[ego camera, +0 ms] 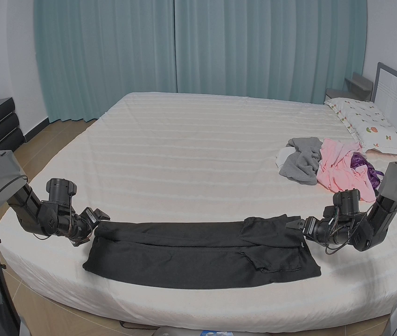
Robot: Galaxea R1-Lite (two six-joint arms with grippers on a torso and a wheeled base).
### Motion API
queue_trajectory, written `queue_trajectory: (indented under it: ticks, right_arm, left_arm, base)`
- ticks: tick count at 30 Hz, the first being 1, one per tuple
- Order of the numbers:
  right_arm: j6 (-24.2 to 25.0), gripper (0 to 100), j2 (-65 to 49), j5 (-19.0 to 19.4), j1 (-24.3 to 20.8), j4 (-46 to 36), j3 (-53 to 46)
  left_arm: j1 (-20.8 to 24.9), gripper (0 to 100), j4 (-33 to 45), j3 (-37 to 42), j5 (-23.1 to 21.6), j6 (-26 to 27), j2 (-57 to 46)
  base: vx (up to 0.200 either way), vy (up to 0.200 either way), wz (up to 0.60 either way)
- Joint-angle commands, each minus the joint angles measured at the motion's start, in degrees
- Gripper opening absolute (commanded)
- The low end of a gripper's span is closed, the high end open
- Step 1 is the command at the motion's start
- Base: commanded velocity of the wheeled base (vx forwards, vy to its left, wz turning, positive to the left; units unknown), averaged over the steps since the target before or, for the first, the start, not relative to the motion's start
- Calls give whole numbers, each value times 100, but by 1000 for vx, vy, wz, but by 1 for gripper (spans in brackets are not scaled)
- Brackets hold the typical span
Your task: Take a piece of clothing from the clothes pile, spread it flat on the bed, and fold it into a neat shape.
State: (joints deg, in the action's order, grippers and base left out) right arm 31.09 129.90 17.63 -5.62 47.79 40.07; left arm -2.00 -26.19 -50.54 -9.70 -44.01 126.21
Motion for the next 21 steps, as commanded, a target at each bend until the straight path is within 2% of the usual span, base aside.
queue_trajectory:
  ticks: [1,5,6,7,10,11,14,21]
  right_arm:
    - [187,100,-308,-119,-71,-24,-237]
    - [521,100,-316,-550,-168,-24,-333]
    - [521,100,-316,-550,-168,-24,-333]
    - [706,100,-308,-743,-229,-33,-342]
    - [846,100,-343,-831,-264,-50,-377]
    - [882,100,-369,-831,-299,-77,-395]
    - [978,100,-448,-849,-343,-235,-386]
    - [1321,100,-492,-1209,-563,-551,-298]
  left_arm:
    - [7,100,-45,-131,215,-3,202]
    - [15,100,-18,-246,276,-11,352]
    - [15,100,-18,-246,276,-11,352]
    - [24,100,-36,-254,285,-11,413]
    - [94,100,-36,-386,311,-29,528]
    - [94,0,-27,-421,320,-38,536]
    - [121,0,-27,-448,338,-38,554]
    - [94,0,-9,-430,434,-46,448]
  base:
    - [0,0,0]
    - [0,0,0]
    - [0,0,0]
    - [0,0,0]
    - [0,0,0]
    - [0,0,0]
    - [0,0,0]
    - [0,0,0]
